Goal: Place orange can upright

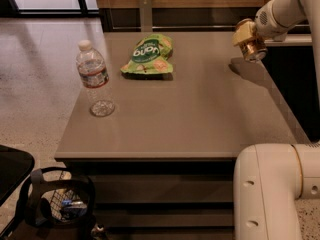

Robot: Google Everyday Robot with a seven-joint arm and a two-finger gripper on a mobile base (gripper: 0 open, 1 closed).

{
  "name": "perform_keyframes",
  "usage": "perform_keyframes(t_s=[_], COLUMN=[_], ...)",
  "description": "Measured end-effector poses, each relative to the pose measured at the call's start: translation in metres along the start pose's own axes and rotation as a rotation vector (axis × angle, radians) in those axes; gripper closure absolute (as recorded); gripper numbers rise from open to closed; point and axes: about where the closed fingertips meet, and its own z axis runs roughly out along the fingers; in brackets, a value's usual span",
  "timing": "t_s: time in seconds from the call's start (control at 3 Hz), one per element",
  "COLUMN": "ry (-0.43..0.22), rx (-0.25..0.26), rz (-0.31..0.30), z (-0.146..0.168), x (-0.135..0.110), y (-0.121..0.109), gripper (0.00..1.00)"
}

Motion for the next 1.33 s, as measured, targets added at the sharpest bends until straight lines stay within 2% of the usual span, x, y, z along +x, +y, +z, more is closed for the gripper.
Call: perform_keyframes(t_s=[0.33,0.67,1.0,1.33], ry=[0.022,0.045,0.037,-0.028], rx=[0.023,0.07,0.07,0.069], rz=[0.006,0.028,0.029,0.043], z=[0.003,0.002,0.001,-0.009], x=[0.003,0.009,0.009,0.008], y=[-0.002,-0.003,-0.004,-0.008], gripper=[1.0,1.0,1.0,1.0])
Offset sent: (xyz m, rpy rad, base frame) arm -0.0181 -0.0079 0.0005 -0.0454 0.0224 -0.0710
